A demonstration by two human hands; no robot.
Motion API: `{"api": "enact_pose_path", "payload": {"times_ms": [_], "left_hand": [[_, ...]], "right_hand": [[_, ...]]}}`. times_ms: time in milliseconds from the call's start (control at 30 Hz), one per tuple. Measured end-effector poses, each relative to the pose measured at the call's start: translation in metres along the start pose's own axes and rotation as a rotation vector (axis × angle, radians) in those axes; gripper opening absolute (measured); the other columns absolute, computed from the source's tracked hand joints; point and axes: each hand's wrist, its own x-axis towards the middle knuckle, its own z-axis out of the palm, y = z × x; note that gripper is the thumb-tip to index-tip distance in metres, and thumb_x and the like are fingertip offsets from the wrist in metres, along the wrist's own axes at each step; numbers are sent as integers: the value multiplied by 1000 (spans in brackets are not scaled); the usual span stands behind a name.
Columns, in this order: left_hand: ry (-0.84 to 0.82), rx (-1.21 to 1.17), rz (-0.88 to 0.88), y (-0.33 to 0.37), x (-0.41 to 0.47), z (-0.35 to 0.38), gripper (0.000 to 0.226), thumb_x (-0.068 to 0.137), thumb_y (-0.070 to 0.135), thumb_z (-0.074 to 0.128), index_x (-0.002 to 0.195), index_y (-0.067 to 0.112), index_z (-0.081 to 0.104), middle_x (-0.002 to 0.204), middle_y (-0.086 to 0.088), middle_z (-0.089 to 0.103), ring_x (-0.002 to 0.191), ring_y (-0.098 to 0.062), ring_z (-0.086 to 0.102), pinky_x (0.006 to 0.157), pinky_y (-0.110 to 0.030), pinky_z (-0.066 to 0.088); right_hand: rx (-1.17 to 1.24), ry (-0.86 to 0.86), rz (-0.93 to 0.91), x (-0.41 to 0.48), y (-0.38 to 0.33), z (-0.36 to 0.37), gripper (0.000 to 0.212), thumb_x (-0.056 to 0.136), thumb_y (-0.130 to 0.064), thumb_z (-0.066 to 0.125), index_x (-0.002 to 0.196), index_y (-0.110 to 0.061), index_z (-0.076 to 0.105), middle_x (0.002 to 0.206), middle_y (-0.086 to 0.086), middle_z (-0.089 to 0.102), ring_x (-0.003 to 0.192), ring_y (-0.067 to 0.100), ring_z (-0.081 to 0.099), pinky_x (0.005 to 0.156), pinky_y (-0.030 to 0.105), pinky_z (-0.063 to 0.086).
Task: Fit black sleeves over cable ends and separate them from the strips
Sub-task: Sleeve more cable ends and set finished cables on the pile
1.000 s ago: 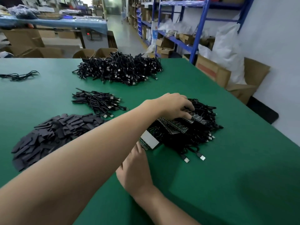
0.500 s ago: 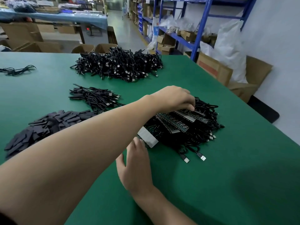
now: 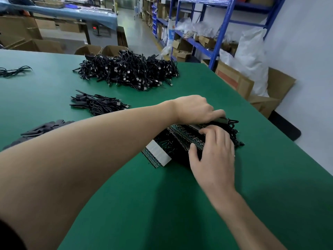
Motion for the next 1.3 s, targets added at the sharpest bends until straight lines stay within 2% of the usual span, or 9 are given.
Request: {"api": "enact_pose_path", "payload": {"times_ms": [133,267,433,600,733,833,967,1100,1300], "left_hand": [[-14,64,59,2,1,1,43,108,20,40,148,7,38,91,-6,68,63,-28,46,54,-37,35],[-42,55,91,1,-1,1,37,110,27,35,140,10,47,94,-5,69,64,-28,47,55,-36,33],[-89,43,61,-5,-2,-3,42,110,43,34,139,17,50,109,-4,69,84,-32,67,61,-37,41],[-104,88,110,-1,4,-4,42,110,27,33,147,9,40,91,-7,71,67,-33,59,54,-37,37],[8,105,144,-1,-2,-6,57,100,4,36,156,16,36,87,-7,64,55,-29,42,49,-35,29],[31,76,161,-4,-3,-6,56,98,0,38,151,18,44,95,-11,60,59,-30,49,51,-34,30],[-10,25,124,-6,-3,-5,28,101,6,43,122,8,61,108,-13,62,79,-34,64,54,-38,37],[-26,7,50,-6,-4,0,35,105,14,38,138,15,50,115,-8,60,86,-29,62,62,-42,49],[-76,6,-43,-4,2,-3,54,97,-2,44,146,21,40,112,-7,60,72,-32,58,56,-37,32]], "right_hand": [[-58,-75,27,3,8,6,36,87,-25,69,117,-9,58,123,9,58,123,32,52,111,48,39],[-67,-95,14,4,10,10,30,88,-26,69,112,-11,60,116,7,59,115,30,54,105,46,41],[-66,-131,30,5,14,9,23,89,-26,68,107,-13,59,115,4,59,114,29,54,101,44,40],[-89,-152,22,6,17,10,25,89,-27,68,110,-14,62,116,4,63,117,29,55,101,44,39],[-92,-179,43,10,18,9,35,88,-34,70,116,-16,61,131,6,60,118,29,52,100,43,36],[-85,-187,43,13,20,9,36,86,-37,71,115,-18,60,127,3,59,114,28,51,96,44,38],[-85,-195,33,16,22,7,33,87,-39,70,113,-20,59,120,-2,62,110,24,49,92,41,38],[-73,-212,29,16,22,9,40,88,-39,69,121,-21,55,118,-3,67,114,23,48,94,42,37],[-154,-265,10,20,22,9,61,93,-45,62,147,-19,50,146,-2,55,139,24,38,113,44,33]]}}
